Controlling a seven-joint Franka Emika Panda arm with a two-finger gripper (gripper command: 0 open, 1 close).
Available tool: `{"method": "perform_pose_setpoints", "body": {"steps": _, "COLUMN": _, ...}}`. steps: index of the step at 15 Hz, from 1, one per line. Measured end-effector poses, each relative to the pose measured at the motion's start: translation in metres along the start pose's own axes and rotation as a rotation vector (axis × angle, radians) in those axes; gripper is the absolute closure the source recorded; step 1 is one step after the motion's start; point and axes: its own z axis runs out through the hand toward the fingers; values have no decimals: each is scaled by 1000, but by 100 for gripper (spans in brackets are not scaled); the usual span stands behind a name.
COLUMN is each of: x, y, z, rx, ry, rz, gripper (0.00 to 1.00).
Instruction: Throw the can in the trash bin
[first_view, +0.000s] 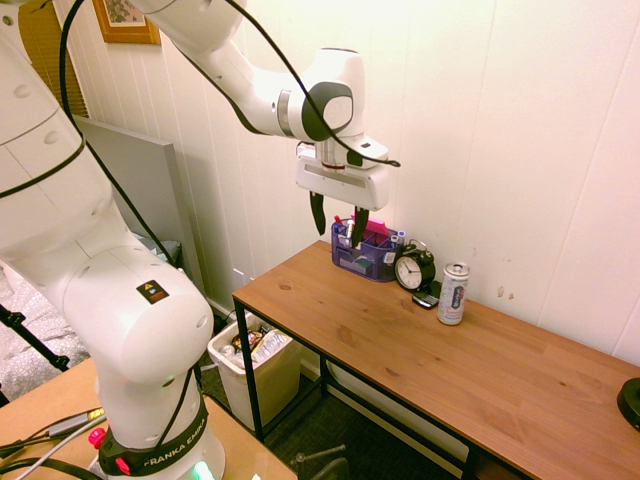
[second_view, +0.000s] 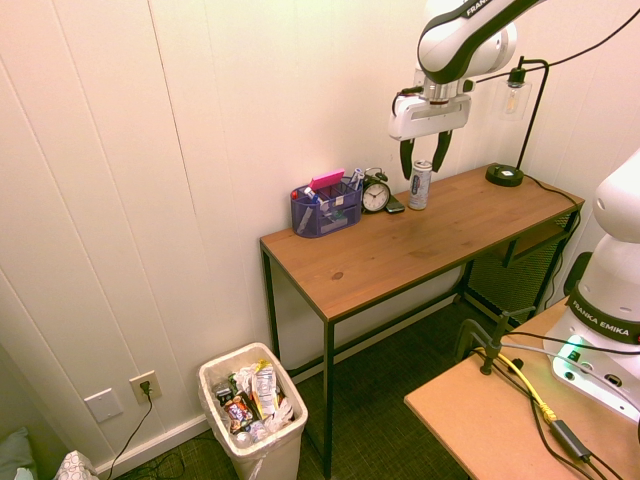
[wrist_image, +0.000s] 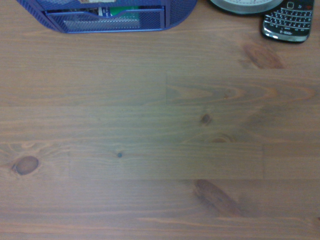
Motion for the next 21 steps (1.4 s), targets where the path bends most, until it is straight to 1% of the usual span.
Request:
{"method": "perform_pose_setpoints", "body": {"steps": 3, "x": 3, "y": 3, "z": 5, "rx": 2, "ry": 0, "rz": 23, "gripper": 0}}
{"method": "perform_pose_setpoints", "body": {"steps": 5, "x": 17, "y": 10, "z": 16, "rx": -5, "ry": -1, "rz": 82, "gripper": 0}}
{"method": "perform_pose_setpoints", "body": {"steps": 8, "x": 77, "y": 25, "z": 41, "rx": -23, "ry": -18, "rz": 221, "gripper": 0}}
{"method": "perform_pose_setpoints", "body": {"steps": 10, "x": 117, "y": 23, "z": 58, "rx": -23, "ry": -18, "rz": 302, "gripper": 0}}
{"method": "perform_pose_setpoints", "body": {"steps": 15, "x": 184, "y": 14, "z": 88, "rx": -47, "ry": 20, "rz": 472, "gripper": 0}}
{"method": "perform_pose_setpoints", "body": {"steps": 17, "x": 200, "y": 10, "z": 90, "rx": -29, "ry": 43, "rz": 509, "gripper": 0}}
{"method": "perform_pose_setpoints", "body": {"steps": 19, "x": 210, "y": 3, "z": 87, "rx": 1, "ry": 53, "rz": 525, "gripper": 0}}
{"method": "perform_pose_setpoints", "body": {"steps": 21, "x": 218, "y": 2, "z": 86, "rx": 5, "ry": 64, "rz": 540, "gripper": 0}}
